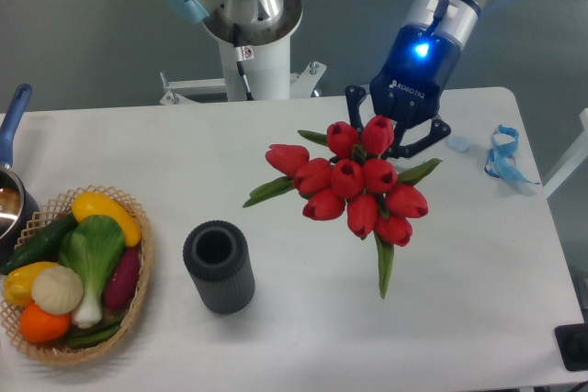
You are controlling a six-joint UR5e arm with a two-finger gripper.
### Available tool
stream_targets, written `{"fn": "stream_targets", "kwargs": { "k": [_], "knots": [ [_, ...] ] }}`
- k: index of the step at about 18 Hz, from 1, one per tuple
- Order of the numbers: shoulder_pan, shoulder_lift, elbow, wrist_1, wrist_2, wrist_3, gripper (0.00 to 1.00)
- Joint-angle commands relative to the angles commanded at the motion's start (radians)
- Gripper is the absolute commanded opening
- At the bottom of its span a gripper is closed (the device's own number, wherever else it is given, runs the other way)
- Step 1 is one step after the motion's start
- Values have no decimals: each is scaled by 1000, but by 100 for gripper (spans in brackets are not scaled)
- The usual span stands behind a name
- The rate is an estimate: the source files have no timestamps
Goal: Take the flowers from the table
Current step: 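Lift the grasped red tulips up off the table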
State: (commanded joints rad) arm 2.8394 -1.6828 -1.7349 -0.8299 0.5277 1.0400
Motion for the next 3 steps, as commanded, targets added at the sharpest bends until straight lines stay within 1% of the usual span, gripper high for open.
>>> {"fn": "stream_targets", "kwargs": {
  "k": [3],
  "knots": [
    [0, -2, 11, -2, 0, -5, 17]
  ]
}}
